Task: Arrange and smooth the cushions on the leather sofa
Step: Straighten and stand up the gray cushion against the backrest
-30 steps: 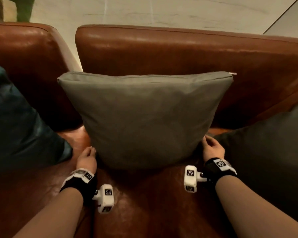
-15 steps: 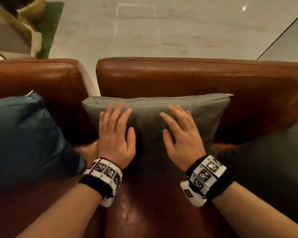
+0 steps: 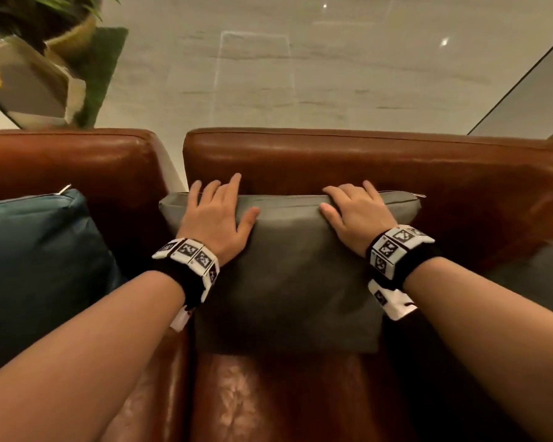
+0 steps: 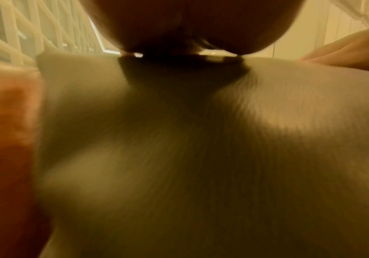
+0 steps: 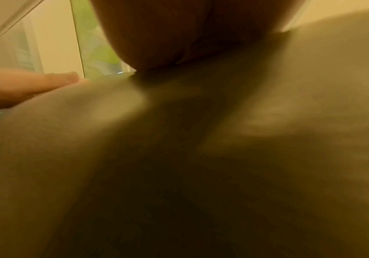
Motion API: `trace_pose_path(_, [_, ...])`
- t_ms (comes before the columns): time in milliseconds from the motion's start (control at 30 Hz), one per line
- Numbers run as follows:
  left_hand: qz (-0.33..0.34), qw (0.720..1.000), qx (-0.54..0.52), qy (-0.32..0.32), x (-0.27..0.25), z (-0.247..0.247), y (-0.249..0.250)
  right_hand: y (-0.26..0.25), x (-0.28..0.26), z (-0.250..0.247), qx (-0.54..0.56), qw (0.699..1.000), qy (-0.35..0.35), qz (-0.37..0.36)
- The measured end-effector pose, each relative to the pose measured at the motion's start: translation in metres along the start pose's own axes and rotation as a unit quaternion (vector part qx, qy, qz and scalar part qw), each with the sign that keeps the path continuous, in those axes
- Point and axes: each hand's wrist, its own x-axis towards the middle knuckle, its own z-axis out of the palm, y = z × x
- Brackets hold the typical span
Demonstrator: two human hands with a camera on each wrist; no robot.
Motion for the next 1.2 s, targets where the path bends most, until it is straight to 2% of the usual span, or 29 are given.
trace_pose_path(100, [0.032, 0.999, 0.031, -0.032, 0.017, -0.001, 0.01, -0.015, 0.01, 0.004, 0.019, 1.0, 0.011, 0.017])
trace_pose_path(167, [0.028, 0.998, 0.048, -0.042, 0.021, -0.002, 0.01, -0.015, 0.009, 0.006, 0.011, 0.999, 0.035, 0.022])
trace_pose_path(300, [0.028, 1.0, 0.005, -0.002, 0.019, 0.001, 0.011, -0.014, 0.005, 0.005, 0.048, 0.998, 0.05, 0.0])
trace_pose_path(400, [0.017, 0.999, -0.024, 0.022, 0.011, 0.002, -0.004, 0.014, -0.004, 0.004, -0.001, 0.999, 0.047, 0.0])
trace_pose_path(467, [0.017, 0.999, 0.002, 0.028, 0.009, 0.001, -0.028, 0.046, -0.013, -0.001, -0.052, 0.997, 0.049, 0.016])
trace_pose_path(567, [0.046, 0.998, 0.049, 0.011, 0.009, -0.002, -0.057, 0.073, -0.016, -0.003, -0.042, 0.998, 0.037, -0.022])
trace_pose_path(667, [0.055, 0.998, 0.034, 0.015, 0.02, -0.005, -0.056, 0.074, -0.006, -0.003, -0.02, 0.997, 0.056, -0.047])
trace_pose_path(767, [0.079, 0.995, 0.044, 0.033, 0.018, -0.004, -0.063, 0.08, -0.012, 0.002, 0.0, 0.996, 0.091, -0.024])
trace_pose_path(800, [0.045, 0.997, 0.045, 0.052, 0.012, -0.005, -0.07, 0.086, -0.017, 0.006, 0.011, 0.995, 0.099, 0.004])
trace_pose_path(833, [-0.025, 0.997, 0.017, 0.072, 0.005, -0.003, -0.08, 0.091, -0.024, 0.011, 0.049, 0.991, 0.115, 0.055])
trace_pose_path(867, [-0.114, 0.989, -0.046, 0.083, -0.004, 0.0, -0.09, 0.098, -0.032, 0.015, 0.119, 0.975, 0.144, 0.117])
trace_pose_path(900, [-0.205, 0.964, -0.144, 0.086, -0.013, 0.006, -0.095, 0.1, -0.04, 0.018, 0.24, 0.935, 0.167, 0.202])
trace_pose_path(933, [-0.283, 0.922, -0.256, 0.067, -0.021, 0.011, -0.096, 0.099, -0.048, 0.02, 0.4, 0.855, 0.182, 0.275])
trace_pose_path(967, [-0.33, 0.864, -0.377, 0.051, -0.027, 0.02, -0.096, 0.094, -0.055, 0.024, 0.551, 0.749, 0.172, 0.326])
trace_pose_path(1000, [-0.358, 0.808, -0.465, 0.047, -0.034, 0.026, -0.09, 0.09, -0.062, 0.031, 0.643, 0.66, 0.169, 0.349])
trace_pose_path(1033, [-0.363, 0.786, -0.497, 0.049, -0.042, 0.035, -0.084, 0.085, -0.067, 0.038, 0.682, 0.615, 0.172, 0.357])
trace_pose_path(1067, [-0.358, 0.794, -0.489, 0.054, -0.047, 0.042, -0.081, 0.081, -0.069, 0.044, 0.689, 0.607, 0.175, 0.354])
trace_pose_path(1100, [-0.356, 0.801, -0.476, 0.067, -0.049, 0.051, -0.082, 0.076, -0.07, 0.048, 0.677, 0.619, 0.18, 0.355])
trace_pose_path(1133, [-0.371, 0.795, -0.472, 0.088, -0.051, 0.056, -0.083, 0.073, -0.068, 0.051, 0.651, 0.637, 0.195, 0.364])
trace_pose_path(1200, [-0.417, 0.757, -0.488, 0.118, -0.047, 0.064, -0.091, 0.077, -0.063, 0.053, 0.576, 0.672, 0.241, 0.398])
